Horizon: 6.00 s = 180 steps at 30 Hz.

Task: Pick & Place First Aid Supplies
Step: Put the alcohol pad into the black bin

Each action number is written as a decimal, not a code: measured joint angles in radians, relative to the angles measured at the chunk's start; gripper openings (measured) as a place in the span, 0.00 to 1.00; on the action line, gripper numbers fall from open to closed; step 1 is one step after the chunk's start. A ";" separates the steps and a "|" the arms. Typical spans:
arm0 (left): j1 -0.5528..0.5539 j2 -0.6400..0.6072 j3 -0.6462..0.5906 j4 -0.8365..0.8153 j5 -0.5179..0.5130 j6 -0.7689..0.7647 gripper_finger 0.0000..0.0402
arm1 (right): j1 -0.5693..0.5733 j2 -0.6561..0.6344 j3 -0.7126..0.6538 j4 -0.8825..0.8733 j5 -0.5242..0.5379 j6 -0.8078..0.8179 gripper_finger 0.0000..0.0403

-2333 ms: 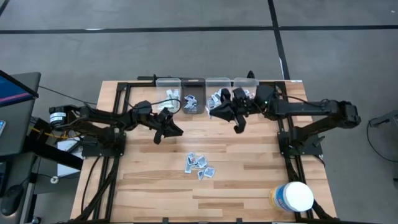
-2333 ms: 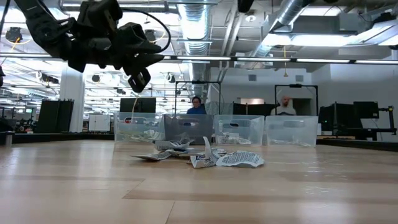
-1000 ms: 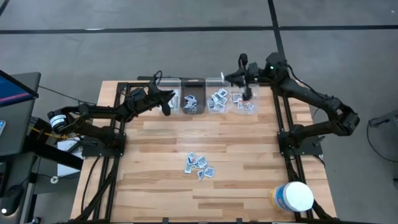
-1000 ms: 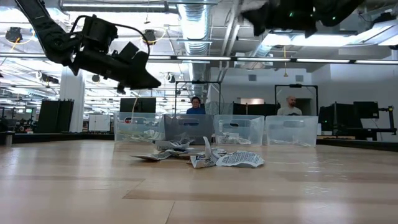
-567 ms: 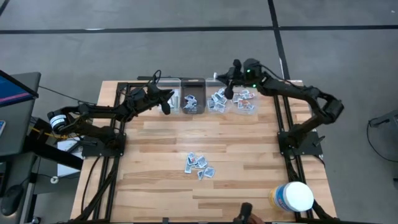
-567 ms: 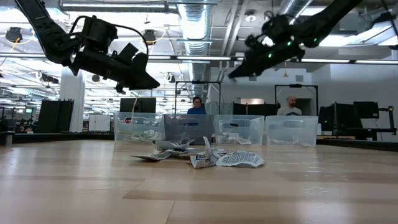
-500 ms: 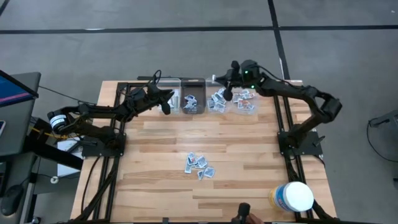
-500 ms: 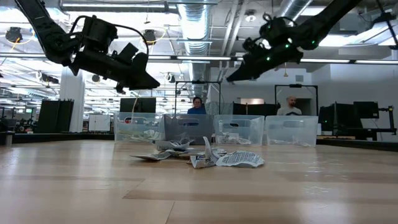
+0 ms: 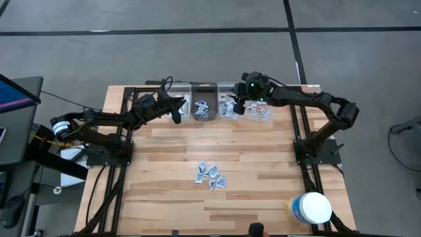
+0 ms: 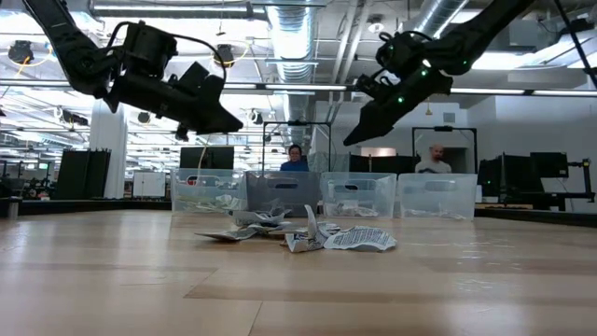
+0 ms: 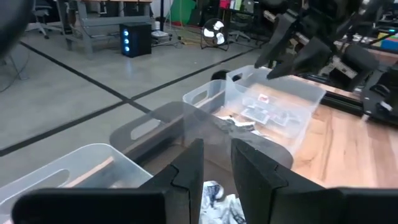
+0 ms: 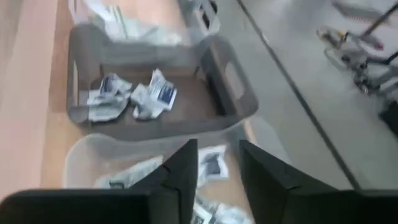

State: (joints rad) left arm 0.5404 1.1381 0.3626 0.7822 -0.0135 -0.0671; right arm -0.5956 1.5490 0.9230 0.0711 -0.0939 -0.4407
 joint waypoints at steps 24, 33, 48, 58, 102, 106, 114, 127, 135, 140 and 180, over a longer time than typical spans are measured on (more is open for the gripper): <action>-0.269 -0.322 0.000 -0.483 0.158 -0.046 0.20 | 0.541 0.002 0.000 -0.124 0.043 0.332 0.39; -0.443 -0.351 0.000 -0.577 0.139 -0.055 0.20 | 0.759 0.011 -0.001 -0.179 0.189 0.546 0.37; -0.547 -0.338 0.000 -0.584 0.142 -0.093 0.20 | 0.909 0.222 -0.002 -0.161 0.170 0.781 0.45; -0.547 -0.338 0.000 -0.584 0.141 -0.096 0.20 | 0.933 0.303 0.001 -0.100 0.125 0.812 0.42; -0.546 -0.338 0.000 -0.582 0.142 -0.045 0.20 | 0.769 0.231 0.407 -0.589 0.022 0.462 0.00; -0.544 -0.340 0.000 -0.570 0.142 0.016 0.20 | 0.676 0.157 0.417 -0.503 -0.128 0.482 0.00; -0.544 -0.340 0.000 -0.550 0.142 0.042 0.20 | 0.526 0.074 0.417 -0.094 -0.525 0.690 0.00; -0.544 -0.340 0.000 -0.555 0.136 0.041 0.20 | 0.460 0.067 0.417 0.387 -0.750 0.913 0.00; -0.528 -0.340 0.000 -0.556 0.114 0.041 0.20 | 0.433 0.067 0.417 0.387 -0.773 0.906 0.00; -0.488 -0.340 0.000 -0.558 0.111 0.041 0.20 | 0.396 0.067 0.417 0.387 -0.785 0.906 0.00; -0.092 -0.256 0.001 -0.376 -0.330 0.021 0.20 | 0.064 0.318 0.415 0.093 0.032 0.011 0.00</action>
State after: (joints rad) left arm 0.4488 0.8824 0.3634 0.4062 -0.3433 -0.0463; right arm -0.5313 1.8666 1.3384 0.1642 -0.0620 -0.4294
